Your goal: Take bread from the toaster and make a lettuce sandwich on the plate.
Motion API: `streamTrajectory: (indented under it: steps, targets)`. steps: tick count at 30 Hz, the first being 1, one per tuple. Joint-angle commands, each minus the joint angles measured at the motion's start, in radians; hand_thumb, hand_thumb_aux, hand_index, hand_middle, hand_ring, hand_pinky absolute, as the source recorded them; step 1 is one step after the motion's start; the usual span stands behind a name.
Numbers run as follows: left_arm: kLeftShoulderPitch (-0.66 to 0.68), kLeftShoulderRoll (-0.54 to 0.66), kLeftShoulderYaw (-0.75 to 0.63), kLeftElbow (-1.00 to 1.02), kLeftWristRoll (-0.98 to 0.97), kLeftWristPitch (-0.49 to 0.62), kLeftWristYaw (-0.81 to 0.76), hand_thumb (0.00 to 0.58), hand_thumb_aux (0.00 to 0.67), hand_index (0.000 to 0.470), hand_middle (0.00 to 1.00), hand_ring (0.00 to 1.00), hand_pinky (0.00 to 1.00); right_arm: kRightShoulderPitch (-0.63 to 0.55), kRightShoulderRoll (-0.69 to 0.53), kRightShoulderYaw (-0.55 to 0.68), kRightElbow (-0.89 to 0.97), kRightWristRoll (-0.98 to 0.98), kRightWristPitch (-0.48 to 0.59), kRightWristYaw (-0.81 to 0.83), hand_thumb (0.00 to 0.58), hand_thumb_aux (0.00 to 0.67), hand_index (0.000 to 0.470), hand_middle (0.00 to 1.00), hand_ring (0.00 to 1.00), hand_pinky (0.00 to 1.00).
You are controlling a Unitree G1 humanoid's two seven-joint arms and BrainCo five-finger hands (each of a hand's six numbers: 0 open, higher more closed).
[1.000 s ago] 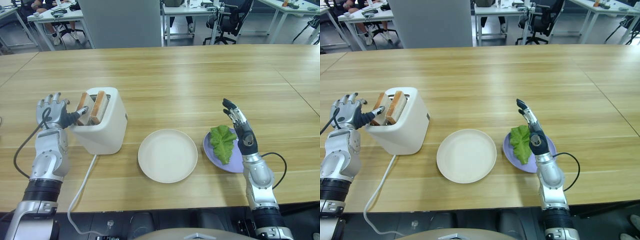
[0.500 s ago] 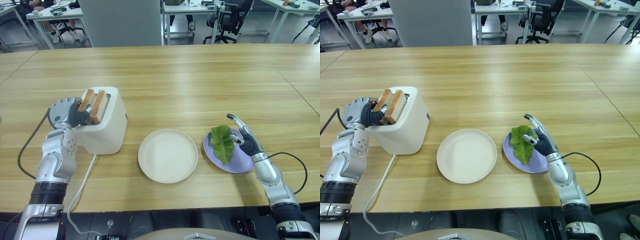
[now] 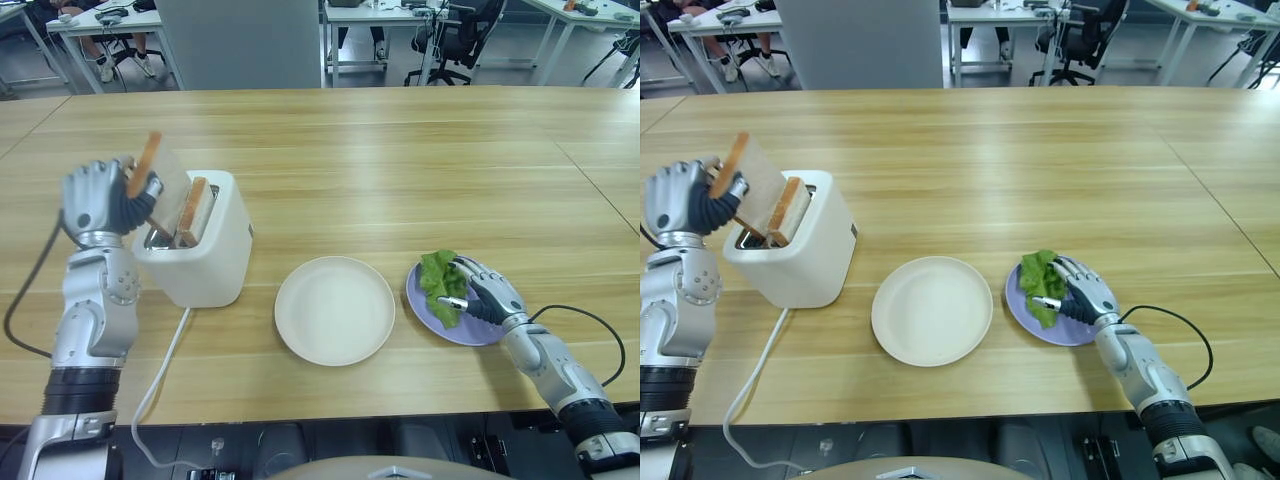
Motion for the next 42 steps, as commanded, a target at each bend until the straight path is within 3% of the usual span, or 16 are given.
streamTrajectory:
  steps: [1, 3, 4, 6, 10, 13, 14, 15, 20, 25, 34, 35, 37, 38, 39, 42]
  targets:
    - [0.014, 0.007, 0.058, -0.129, 0.014, -0.038, 0.043, 0.58, 0.67, 0.46, 1.0, 1.0, 1.0, -0.012, -0.017, 0.055, 0.025, -0.057, 0.057, -0.008, 0.031, 0.018, 0.013, 0.0, 0.0, 0.0]
    - [0.022, 0.004, 0.079, -0.206, 0.017, -0.066, 0.058, 0.58, 0.67, 0.46, 1.0, 1.0, 1.0, -0.016, -0.024, 0.077, 0.032, -0.08, 0.087, -0.009, 0.092, 0.055, 0.038, 0.0, 0.0, 0.0]
    - [0.024, -0.004, 0.086, -0.242, 0.003, -0.079, 0.05, 0.58, 0.67, 0.46, 1.0, 1.0, 1.0, -0.02, -0.028, 0.088, 0.042, -0.09, 0.097, -0.013, 0.092, 0.055, 0.038, 0.0, 0.0, 0.0]
    - [0.028, -0.03, 0.093, -0.305, -0.055, -0.11, 0.022, 0.58, 0.67, 0.46, 1.0, 1.0, 1.0, -0.028, -0.032, 0.111, 0.068, -0.103, 0.113, -0.018, 0.19, 0.121, 0.083, 0.0, 0.0, 0.0]
    - [0.038, -0.083, 0.052, -0.379, -0.188, -0.144, -0.095, 0.58, 0.67, 0.46, 1.0, 1.0, 1.0, -0.042, -0.036, 0.154, 0.121, -0.119, 0.14, -0.016, 0.415, 0.313, 0.215, 0.0, 0.0, 0.0]
    - [0.05, -0.125, 0.01, -0.389, -0.29, -0.164, -0.188, 0.58, 0.67, 0.46, 1.0, 1.0, 1.0, -0.048, -0.037, 0.178, 0.149, -0.115, 0.144, -0.013, 0.46, 0.365, 0.251, 0.0, 0.0, 0.0]
    - [0.055, -0.138, -0.005, -0.388, -0.322, -0.174, -0.218, 0.58, 0.67, 0.46, 1.0, 1.0, 1.0, -0.049, -0.037, 0.183, 0.152, -0.112, 0.144, -0.012, 0.528, 0.47, 0.323, 0.0, 0.0, 0.0]
    - [0.058, -0.158, -0.018, -0.384, -0.353, -0.176, -0.241, 0.58, 0.67, 0.46, 1.0, 1.0, 1.0, -0.05, -0.038, 0.186, 0.152, -0.108, 0.143, -0.014, 0.58, 0.67, 0.46, 0.0, 0.0, 0.0]
    - [0.079, -0.228, -0.134, -0.292, -0.43, -0.178, -0.364, 0.58, 0.67, 0.46, 1.0, 1.0, 1.0, -0.047, -0.038, 0.179, 0.12, -0.081, 0.128, -0.04, 0.58, 0.67, 0.46, 0.0, 0.0, 0.0]
    - [0.102, -0.277, -0.267, -0.123, -0.467, -0.113, -0.507, 0.58, 0.67, 0.46, 1.0, 1.0, 1.0, -0.039, -0.047, 0.151, 0.024, -0.056, 0.097, -0.105, 0.58, 0.67, 0.46, 0.0, 0.0, 0.0]
    - [0.081, -0.25, -0.522, 0.203, -0.254, -0.06, -0.609, 0.58, 0.67, 0.46, 1.0, 1.0, 1.0, -0.013, -0.073, 0.094, -0.164, -0.041, 0.035, -0.229, 0.58, 0.67, 0.46, 0.0, 0.0, 0.0]
    - [0.074, -0.244, -0.545, 0.224, -0.22, -0.058, -0.604, 0.578, 0.633, 0.435, 1.0, 1.0, 1.0, -0.009, -0.076, 0.088, -0.187, -0.041, 0.031, -0.235, 0.58, 0.67, 0.46, 0.0, 0.0, 0.0]
    - [0.061, -0.237, -0.577, 0.246, -0.171, -0.056, -0.592, 0.519, 0.452, 0.31, 1.0, 1.0, 1.0, -0.002, -0.081, 0.079, -0.221, -0.039, 0.02, -0.242, 0.58, 0.67, 0.46, 0.0, 0.0, 0.0]
    - [0.055, -0.234, -0.588, 0.253, -0.143, -0.054, -0.577, 0.5, 0.42, 0.289, 1.0, 1.0, 1.0, 0.001, -0.083, 0.075, -0.233, -0.039, 0.017, -0.243, 0.58, 0.67, 0.46, 0.0, 0.0, 0.0]
    - [0.049, -0.232, -0.596, 0.26, -0.117, -0.052, -0.561, 0.0, 0.0, 0.0, 1.0, 1.0, 1.0, 0.003, -0.083, 0.072, -0.238, -0.038, 0.015, -0.241, 0.58, 0.67, 0.46, 0.0, 0.0, 0.0]
    - [0.033, -0.223, -0.616, 0.273, -0.044, -0.052, -0.511, 0.0, 0.0, 0.0, 1.0, 1.0, 1.0, 0.006, -0.082, 0.065, -0.241, -0.031, 0.006, -0.228, 0.58, 0.67, 0.46, 0.0, 0.0, 0.0]
